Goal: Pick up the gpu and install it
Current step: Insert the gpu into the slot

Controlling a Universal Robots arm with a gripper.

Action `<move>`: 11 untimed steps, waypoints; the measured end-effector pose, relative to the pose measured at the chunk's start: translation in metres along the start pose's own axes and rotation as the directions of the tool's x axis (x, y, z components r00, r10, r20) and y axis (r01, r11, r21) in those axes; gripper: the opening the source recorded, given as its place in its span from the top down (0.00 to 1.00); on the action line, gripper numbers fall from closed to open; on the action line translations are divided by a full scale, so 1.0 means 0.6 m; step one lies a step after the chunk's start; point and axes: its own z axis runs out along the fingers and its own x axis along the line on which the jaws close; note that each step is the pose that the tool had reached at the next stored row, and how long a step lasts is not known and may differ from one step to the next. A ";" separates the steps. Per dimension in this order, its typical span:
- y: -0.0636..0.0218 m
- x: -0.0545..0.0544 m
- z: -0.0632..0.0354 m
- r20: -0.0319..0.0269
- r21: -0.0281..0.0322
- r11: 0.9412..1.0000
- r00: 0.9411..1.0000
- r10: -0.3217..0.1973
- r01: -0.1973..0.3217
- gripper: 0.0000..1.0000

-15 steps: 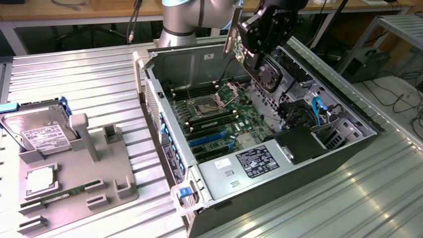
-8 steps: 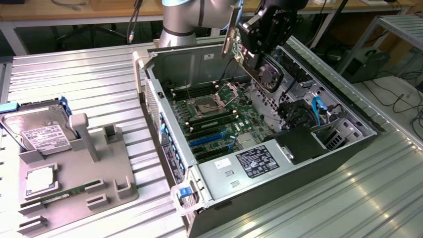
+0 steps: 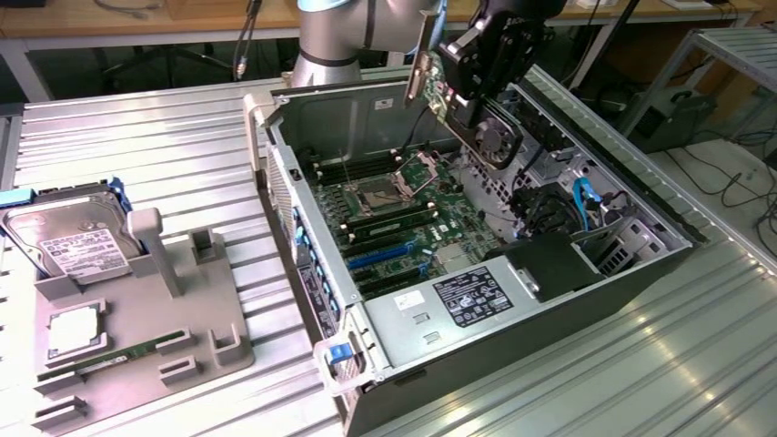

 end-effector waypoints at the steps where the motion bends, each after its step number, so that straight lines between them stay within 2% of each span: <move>1: 0.000 0.000 0.000 0.000 0.000 1.000 1.000 -0.007 0.007 0.73; 11: 0.000 0.000 0.000 -0.002 -0.002 0.998 0.998 -0.070 0.070 0.73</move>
